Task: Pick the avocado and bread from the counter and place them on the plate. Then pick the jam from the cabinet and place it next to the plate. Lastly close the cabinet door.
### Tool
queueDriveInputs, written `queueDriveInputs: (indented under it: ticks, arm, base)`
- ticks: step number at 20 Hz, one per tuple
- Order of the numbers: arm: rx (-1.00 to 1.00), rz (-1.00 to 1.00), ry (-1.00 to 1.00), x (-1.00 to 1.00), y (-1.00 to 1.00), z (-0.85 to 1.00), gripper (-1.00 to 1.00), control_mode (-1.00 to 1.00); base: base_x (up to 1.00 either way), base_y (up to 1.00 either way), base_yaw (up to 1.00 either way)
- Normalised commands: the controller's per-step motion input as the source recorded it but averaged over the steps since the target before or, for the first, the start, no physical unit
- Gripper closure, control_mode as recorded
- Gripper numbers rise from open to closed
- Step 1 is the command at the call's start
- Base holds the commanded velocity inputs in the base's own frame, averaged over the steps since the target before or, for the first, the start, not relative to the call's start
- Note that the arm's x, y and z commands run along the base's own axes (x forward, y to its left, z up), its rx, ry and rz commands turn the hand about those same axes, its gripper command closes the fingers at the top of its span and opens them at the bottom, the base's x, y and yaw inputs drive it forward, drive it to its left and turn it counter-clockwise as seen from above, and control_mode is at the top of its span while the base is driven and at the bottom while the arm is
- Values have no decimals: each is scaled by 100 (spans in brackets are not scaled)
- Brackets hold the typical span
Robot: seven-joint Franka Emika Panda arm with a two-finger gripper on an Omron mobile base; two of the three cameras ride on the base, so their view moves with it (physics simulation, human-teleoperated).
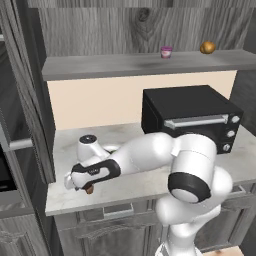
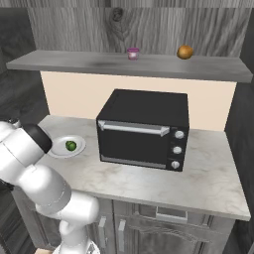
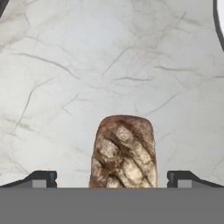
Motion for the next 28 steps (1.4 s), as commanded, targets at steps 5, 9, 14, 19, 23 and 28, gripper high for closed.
queueDriveInputs:
  ticks: [5, 9, 14, 19, 23, 28]
  arm:
    - [0, 0, 0, 14, 0, -1, -100, -100]
    - [0, 0, 0, 2, 9, -17, 100, -100]
    - [0, 0, 3, 0, 5, -9, 100, -100]
    - [0, 0, 0, 0, 1, 22, 100, -100]
    - [0, 0, 0, 0, -12, 43, 100, -100]
    - [0, -1, -1, 3, -42, 29, 100, -100]
  base:
    - [0, 0, 0]
    - [0, 0, 0]
    - [0, 0, 0]
    - [0, 0, 0]
    - [0, 0, 0]
    - [0, 0, 0]
